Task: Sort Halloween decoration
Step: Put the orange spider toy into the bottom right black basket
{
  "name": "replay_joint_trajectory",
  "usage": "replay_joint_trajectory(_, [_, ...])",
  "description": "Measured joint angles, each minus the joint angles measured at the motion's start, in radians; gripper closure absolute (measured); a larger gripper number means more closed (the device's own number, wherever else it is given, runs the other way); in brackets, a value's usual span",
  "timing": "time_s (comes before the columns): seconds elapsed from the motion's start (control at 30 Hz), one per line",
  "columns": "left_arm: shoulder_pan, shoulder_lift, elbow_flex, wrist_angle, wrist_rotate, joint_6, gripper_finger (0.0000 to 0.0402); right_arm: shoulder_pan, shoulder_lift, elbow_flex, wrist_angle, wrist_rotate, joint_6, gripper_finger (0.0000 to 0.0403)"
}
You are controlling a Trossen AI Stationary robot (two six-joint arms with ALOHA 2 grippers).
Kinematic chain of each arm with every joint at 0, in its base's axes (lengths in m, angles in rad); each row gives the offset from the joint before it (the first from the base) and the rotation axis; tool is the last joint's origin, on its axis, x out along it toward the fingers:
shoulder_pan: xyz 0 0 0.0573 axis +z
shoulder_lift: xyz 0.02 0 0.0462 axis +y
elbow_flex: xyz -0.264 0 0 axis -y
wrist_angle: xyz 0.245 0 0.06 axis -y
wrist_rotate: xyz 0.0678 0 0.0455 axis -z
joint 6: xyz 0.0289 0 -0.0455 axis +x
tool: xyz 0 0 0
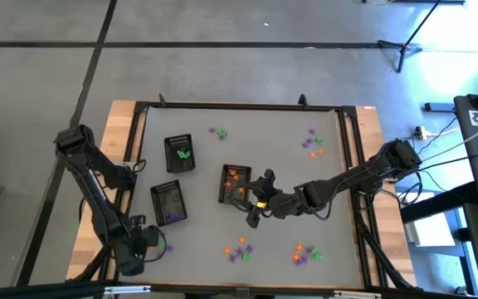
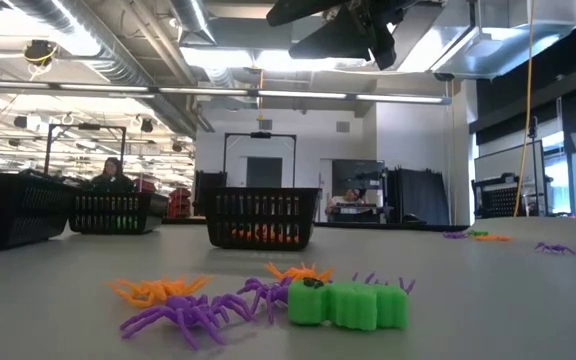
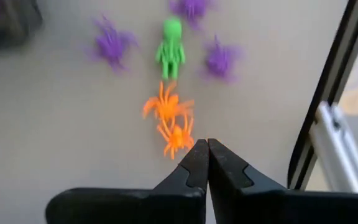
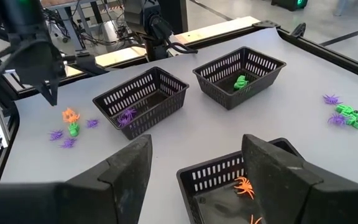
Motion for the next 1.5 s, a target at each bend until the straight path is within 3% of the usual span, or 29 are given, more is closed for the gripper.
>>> replay_joint_trajectory(0.13, [0.020, -0.041, 0.001, 0.000, -0.042, 0.037, 0.0401, 0.000, 0.000, 0.000, 0.000, 0.000, 0.000, 0.0157])
replay_joint_trajectory(0.27, [0.021, -0.039, 0.002, -0.011, 0.011, 0.022, 0.0401, 0.000, 0.000, 0.000, 0.000, 0.000, 0.000, 0.0157])
replay_joint_trajectory(0.47, [0.009, -0.001, 0.002, -0.011, 0.010, -0.035, 0.0396, 0.000, 0.000, 0.000, -0.002, 0.000, 0.000, 0.0157])
replay_joint_trajectory(0.87, [0.009, 0.157, 0.003, -0.012, 0.100, -0.056, 0.0269, 0.000, 0.000, 0.000, -0.002, 0.000, 0.000, 0.0157])
replay_joint_trajectory(1.03, [0.009, 0.218, 0.010, -0.031, 0.127, -0.061, 0.0240, 0.000, 0.000, 0.000, -0.002, 0.000, 0.000, 0.0157])
replay_joint_trajectory(1.33, [0.020, 0.234, 0.009, -0.034, 0.117, -0.061, 0.0242, 0.000, 0.000, 0.000, -0.001, 0.000, 0.000, 0.0157])
replay_joint_trajectory(1.5, [0.030, 0.235, 0.008, -0.045, 0.122, -0.063, 0.0295, 0.000, 0.000, 0.000, -0.001, 0.000, 0.000, 0.0157])
